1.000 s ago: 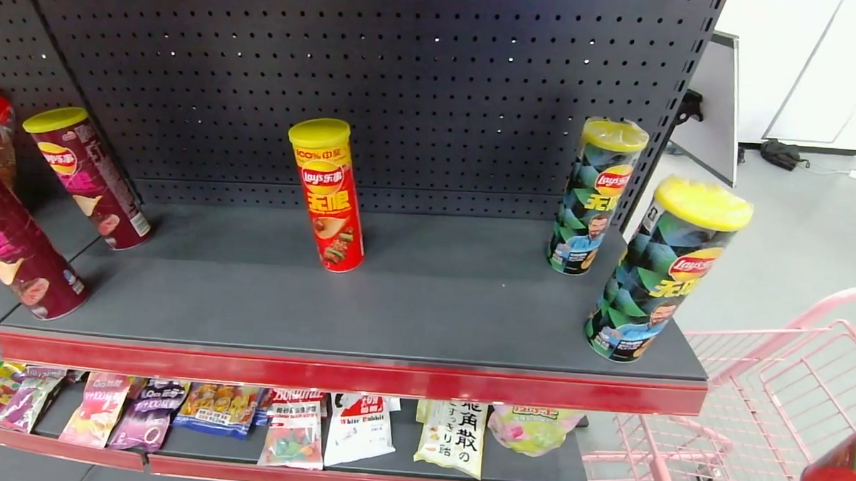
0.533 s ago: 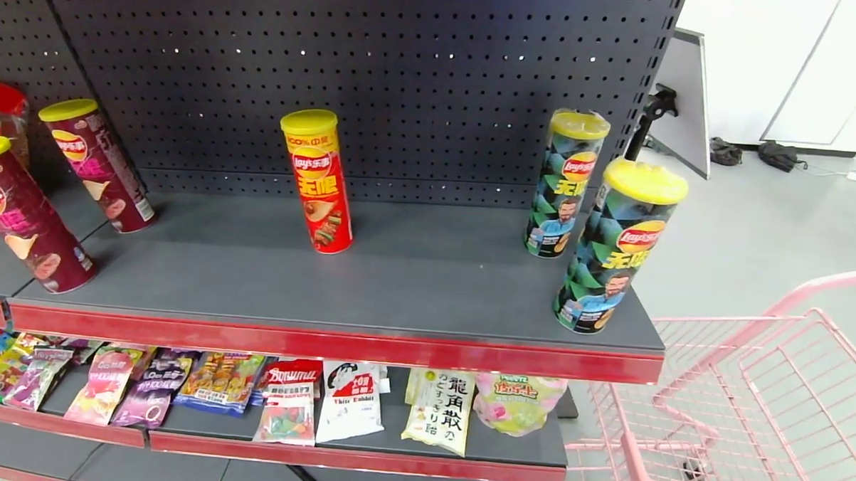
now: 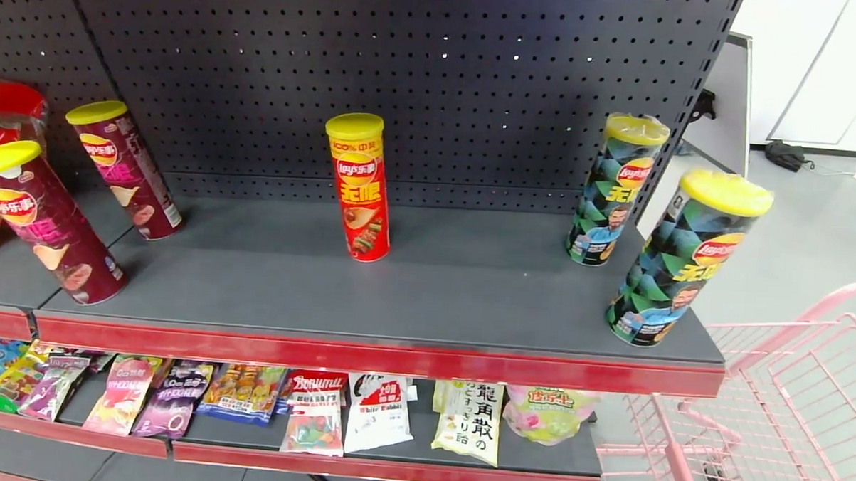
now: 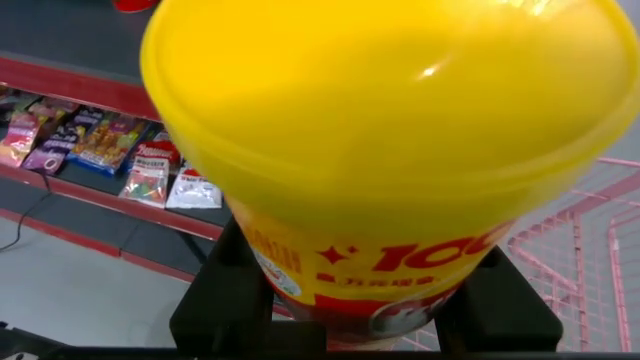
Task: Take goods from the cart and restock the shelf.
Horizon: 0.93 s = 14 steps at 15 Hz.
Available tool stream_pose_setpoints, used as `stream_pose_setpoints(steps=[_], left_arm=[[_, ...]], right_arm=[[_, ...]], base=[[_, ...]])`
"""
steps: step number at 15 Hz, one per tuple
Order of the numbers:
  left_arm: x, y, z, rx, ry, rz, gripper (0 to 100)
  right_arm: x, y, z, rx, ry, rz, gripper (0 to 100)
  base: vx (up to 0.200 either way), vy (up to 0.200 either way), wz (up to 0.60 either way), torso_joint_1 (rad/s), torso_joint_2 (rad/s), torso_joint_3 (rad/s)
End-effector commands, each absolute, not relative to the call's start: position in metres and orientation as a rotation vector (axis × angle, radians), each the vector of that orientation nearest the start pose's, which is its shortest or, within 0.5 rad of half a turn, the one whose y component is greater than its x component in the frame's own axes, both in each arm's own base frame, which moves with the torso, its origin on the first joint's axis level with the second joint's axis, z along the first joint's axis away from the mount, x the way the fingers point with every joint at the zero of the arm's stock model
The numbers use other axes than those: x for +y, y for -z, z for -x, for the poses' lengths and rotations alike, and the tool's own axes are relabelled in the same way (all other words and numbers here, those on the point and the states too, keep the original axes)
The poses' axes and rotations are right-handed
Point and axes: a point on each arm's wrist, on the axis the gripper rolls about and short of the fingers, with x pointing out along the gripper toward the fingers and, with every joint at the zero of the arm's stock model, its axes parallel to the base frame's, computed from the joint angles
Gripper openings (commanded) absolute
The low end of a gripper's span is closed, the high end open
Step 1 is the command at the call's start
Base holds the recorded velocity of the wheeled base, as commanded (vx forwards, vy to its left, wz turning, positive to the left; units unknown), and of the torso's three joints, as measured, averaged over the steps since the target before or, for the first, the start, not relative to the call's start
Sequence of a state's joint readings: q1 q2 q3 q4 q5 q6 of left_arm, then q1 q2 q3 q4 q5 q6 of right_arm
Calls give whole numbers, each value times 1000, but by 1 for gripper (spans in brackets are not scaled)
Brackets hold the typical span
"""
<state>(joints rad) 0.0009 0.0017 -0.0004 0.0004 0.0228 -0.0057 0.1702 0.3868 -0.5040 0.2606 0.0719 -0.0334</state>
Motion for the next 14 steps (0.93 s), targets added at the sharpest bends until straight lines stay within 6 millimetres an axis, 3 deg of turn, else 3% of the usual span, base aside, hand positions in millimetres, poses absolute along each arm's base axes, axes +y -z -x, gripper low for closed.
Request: stream_pose_setpoints(steps=[1, 10, 14], left_arm=[[1, -75, 23, 3, -25, 6, 100], [1, -75, 23, 3, -23, 6, 100], [1, -75, 23, 3, -23, 5, 100]], right_arm=[[0, -193, 12, 139, -243, 42, 0], [-1, -189, 14, 137, -245, 45, 0], [-2, -192, 15, 123, -290, 47, 0]], base=[[0, 200, 0, 7, 7, -2], [0, 200, 0, 3, 3, 4], [50, 0, 0, 1, 1, 1]])
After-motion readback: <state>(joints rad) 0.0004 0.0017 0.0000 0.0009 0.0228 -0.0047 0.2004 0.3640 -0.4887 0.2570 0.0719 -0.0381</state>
